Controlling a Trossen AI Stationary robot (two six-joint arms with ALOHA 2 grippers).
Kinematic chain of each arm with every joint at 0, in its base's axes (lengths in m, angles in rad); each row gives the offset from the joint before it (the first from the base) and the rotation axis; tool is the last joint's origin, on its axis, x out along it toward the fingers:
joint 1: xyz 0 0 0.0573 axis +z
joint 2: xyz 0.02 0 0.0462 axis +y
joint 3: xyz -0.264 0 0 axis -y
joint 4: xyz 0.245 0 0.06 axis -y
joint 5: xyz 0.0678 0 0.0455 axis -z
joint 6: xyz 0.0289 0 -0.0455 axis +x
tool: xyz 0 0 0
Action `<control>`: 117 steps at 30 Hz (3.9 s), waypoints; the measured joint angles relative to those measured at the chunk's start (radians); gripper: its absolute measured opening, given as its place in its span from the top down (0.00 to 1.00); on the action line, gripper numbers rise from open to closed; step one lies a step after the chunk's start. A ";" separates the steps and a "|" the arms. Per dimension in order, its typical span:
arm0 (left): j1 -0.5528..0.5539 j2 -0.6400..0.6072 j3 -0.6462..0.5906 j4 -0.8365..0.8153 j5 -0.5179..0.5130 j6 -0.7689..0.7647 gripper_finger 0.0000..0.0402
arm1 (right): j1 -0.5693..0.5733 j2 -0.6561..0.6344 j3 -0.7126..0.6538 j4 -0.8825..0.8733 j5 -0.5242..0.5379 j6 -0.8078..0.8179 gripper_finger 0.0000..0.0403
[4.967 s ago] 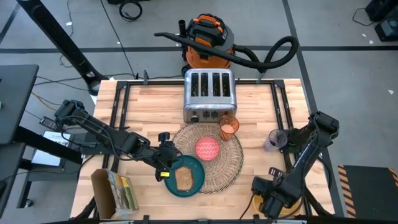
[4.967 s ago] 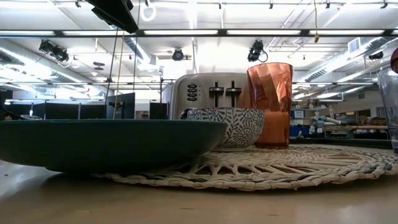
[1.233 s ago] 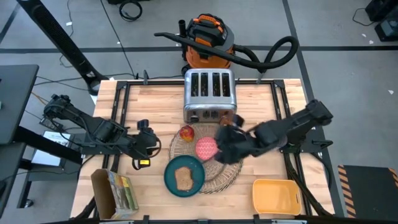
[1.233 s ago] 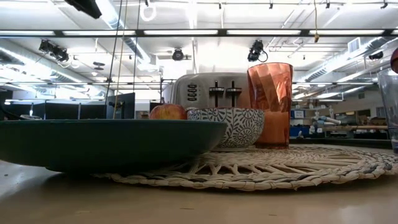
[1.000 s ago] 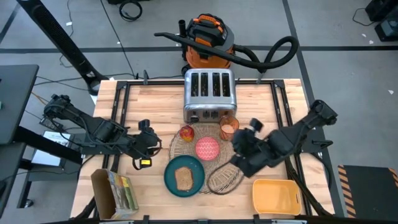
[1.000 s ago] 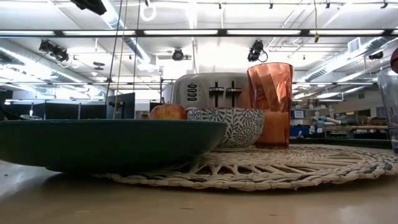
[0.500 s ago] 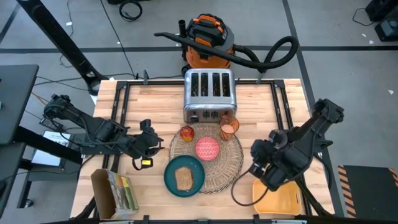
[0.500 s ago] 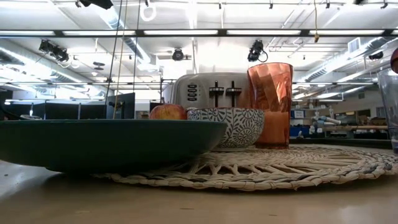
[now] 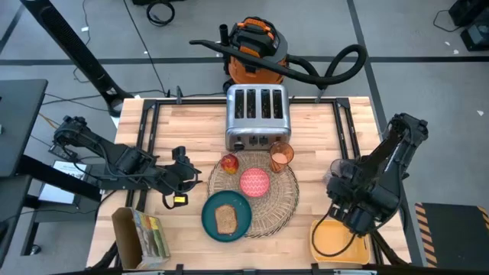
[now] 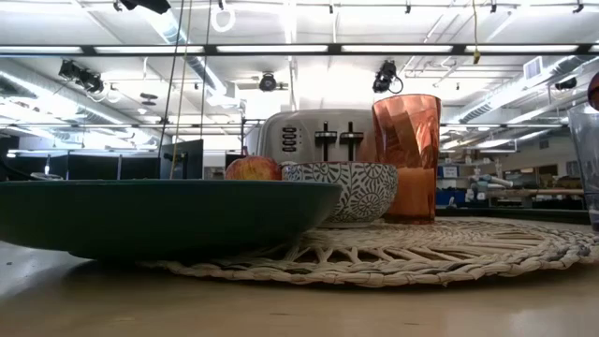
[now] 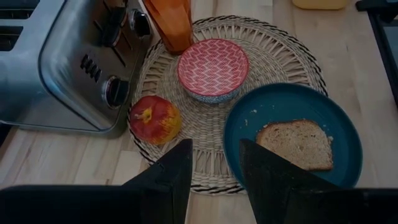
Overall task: Arrange a breakfast setting
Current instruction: Put the blue spoon on the brown placemat to the right of the red patterned bowl
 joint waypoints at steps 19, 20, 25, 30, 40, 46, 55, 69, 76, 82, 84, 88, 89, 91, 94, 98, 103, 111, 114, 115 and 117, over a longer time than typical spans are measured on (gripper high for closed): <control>0.026 0.000 0.000 0.009 -0.012 0.026 0.65 | -0.066 -0.118 -0.236 -0.002 -0.050 0.232 0.66; 0.026 0.000 0.000 0.009 -0.012 0.026 0.65 | -0.073 -0.118 -0.240 -0.003 -0.052 0.225 0.66; 0.025 0.000 0.000 0.009 -0.012 0.023 0.65 | -0.092 -0.120 -0.243 -0.001 -0.051 0.198 0.66; 0.025 0.000 0.000 0.009 -0.012 0.024 0.65 | -0.105 -0.153 -0.243 -0.002 -0.043 0.183 0.67; 0.025 0.000 0.000 0.009 -0.012 0.026 0.65 | -0.134 -0.243 -0.242 -0.003 0.029 0.140 0.73; 0.025 0.000 0.000 0.021 -0.011 0.026 0.65 | -0.168 -0.245 -0.242 -0.002 0.071 0.116 0.77; 0.025 0.000 0.000 0.023 -0.011 0.023 0.65 | -0.205 -0.245 -0.297 -0.002 0.099 0.104 0.75; 0.025 0.000 0.000 0.022 -0.011 0.026 0.65 | -0.209 -0.245 -0.269 -0.002 0.104 0.110 0.72; 0.025 0.000 0.000 0.022 -0.011 0.026 0.65 | -0.262 -0.245 -0.247 -0.002 0.068 0.120 0.71; 0.025 0.000 0.000 0.023 -0.011 0.022 0.65 | -0.333 -0.246 -0.171 -0.002 0.050 -0.001 0.72; 0.025 0.000 0.000 0.023 -0.011 0.018 0.65 | -0.366 -0.246 -0.133 -0.002 0.033 -0.055 0.72; 0.025 0.000 0.000 0.023 -0.011 0.017 0.65 | -0.446 -0.246 -0.024 -0.003 0.005 -0.191 0.72; 0.025 0.000 0.000 0.023 -0.011 0.017 0.65 | -0.468 -0.246 0.012 -0.002 0.005 -0.224 0.72; 0.025 0.000 0.000 0.023 -0.011 0.016 0.65 | -0.512 -0.245 0.089 -0.002 0.004 -0.273 0.72; 0.025 0.000 0.000 0.023 -0.011 0.016 0.65 | -0.573 -0.230 0.196 -0.004 -0.043 -0.323 0.72; 0.025 0.000 0.000 0.023 -0.011 0.016 0.65 | -0.616 -0.155 0.292 -0.001 -0.112 -0.372 0.72; 0.025 0.000 0.000 0.023 -0.011 0.027 0.65 | -0.589 0.003 0.325 -0.001 -0.148 -0.425 0.72; 0.025 0.000 0.000 0.023 -0.011 0.063 0.65 | -0.536 0.103 0.387 0.000 -0.074 -0.428 0.72; 0.025 0.000 0.000 0.023 -0.011 0.065 0.65 | -0.524 0.091 0.355 -0.002 -0.083 -0.367 0.72; 0.025 0.000 0.000 0.022 -0.011 0.068 0.65 | -0.523 0.086 0.338 -0.003 -0.090 -0.343 0.72; 0.025 0.000 0.000 0.023 -0.011 0.084 0.65 | -0.523 0.075 0.298 -0.002 -0.094 -0.302 0.72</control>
